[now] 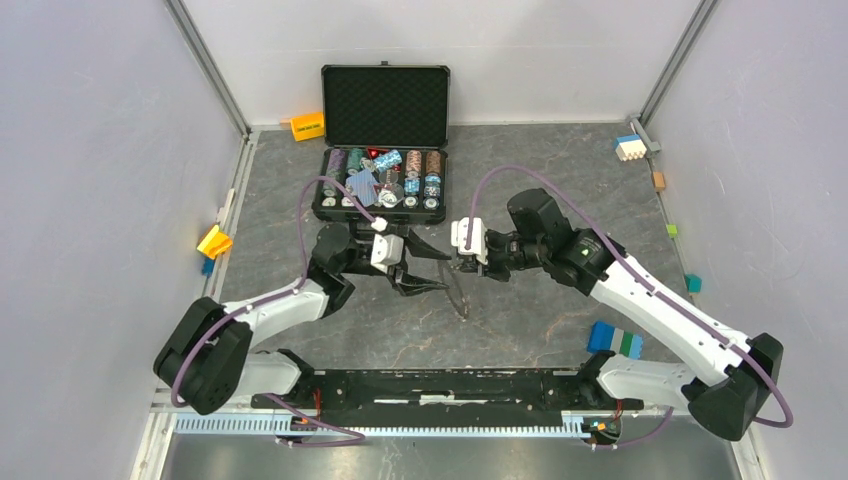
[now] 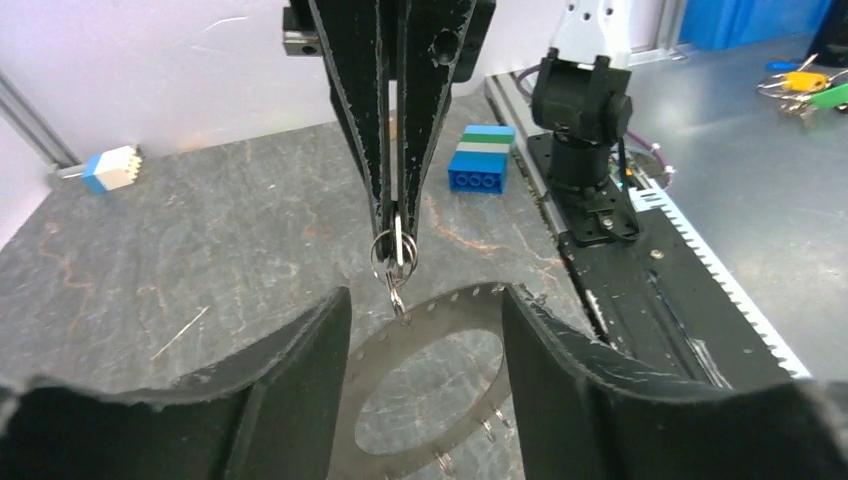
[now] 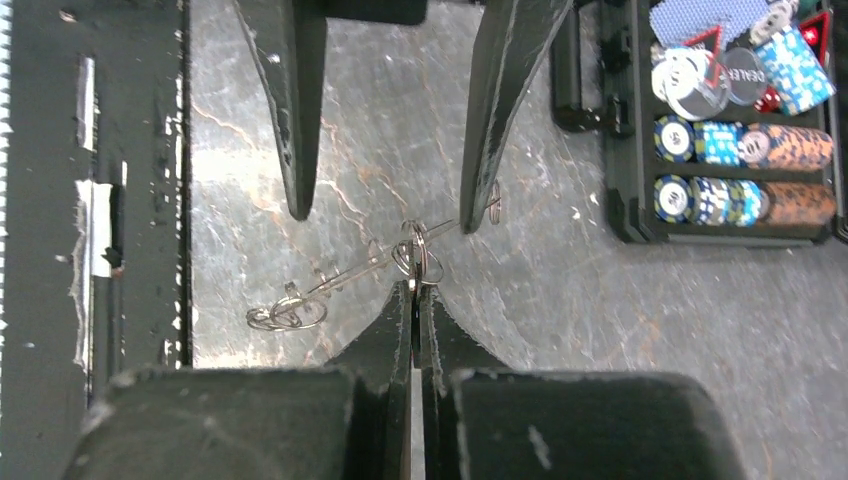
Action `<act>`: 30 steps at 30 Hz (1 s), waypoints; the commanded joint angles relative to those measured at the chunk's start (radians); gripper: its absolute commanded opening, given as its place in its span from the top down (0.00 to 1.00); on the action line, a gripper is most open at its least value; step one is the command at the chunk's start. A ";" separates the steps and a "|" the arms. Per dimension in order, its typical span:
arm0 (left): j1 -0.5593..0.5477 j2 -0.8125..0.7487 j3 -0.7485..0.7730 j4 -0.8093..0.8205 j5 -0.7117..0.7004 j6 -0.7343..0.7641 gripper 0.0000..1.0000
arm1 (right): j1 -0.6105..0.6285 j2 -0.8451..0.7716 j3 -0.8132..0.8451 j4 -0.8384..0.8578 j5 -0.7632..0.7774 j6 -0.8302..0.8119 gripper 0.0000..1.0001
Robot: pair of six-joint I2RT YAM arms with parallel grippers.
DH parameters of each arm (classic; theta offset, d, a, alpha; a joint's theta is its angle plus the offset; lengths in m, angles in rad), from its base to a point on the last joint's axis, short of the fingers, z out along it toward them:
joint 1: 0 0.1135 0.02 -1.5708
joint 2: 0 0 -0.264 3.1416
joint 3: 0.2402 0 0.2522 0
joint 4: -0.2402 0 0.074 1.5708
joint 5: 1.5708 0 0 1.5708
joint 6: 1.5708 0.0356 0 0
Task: Put the keys on the keyring
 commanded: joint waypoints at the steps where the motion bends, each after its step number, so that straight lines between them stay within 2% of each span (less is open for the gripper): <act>1: 0.023 -0.048 0.055 -0.073 -0.028 0.036 0.30 | -0.001 0.002 0.111 -0.090 0.135 -0.065 1.00; 5: 0.055 -0.087 0.052 -0.101 -0.043 0.047 0.17 | -0.001 0.008 0.165 -0.155 0.234 -0.105 1.00; 13: 0.119 -0.144 0.057 -0.166 -0.081 0.059 0.12 | -0.001 0.031 0.149 -0.167 0.404 -0.172 1.00; 15: 0.127 -0.145 0.100 -0.285 -0.094 0.072 0.10 | -0.002 0.055 0.145 -0.166 0.438 -0.179 1.00; 18: 0.127 -0.146 0.149 -0.395 -0.139 0.079 0.08 | -0.004 0.091 0.149 -0.163 0.449 -0.177 1.00; 23: 0.129 -0.163 0.135 -0.361 -0.196 0.059 0.05 | -0.021 0.152 0.152 -0.144 0.423 -0.171 1.00; 26: 0.130 -0.167 0.124 -0.350 -0.215 0.050 0.00 | -0.068 0.185 0.129 -0.141 0.407 -0.190 1.00; 30: 0.130 -0.159 0.129 -0.350 -0.221 0.036 0.00 | -0.158 0.221 0.086 -0.146 0.407 -0.248 1.00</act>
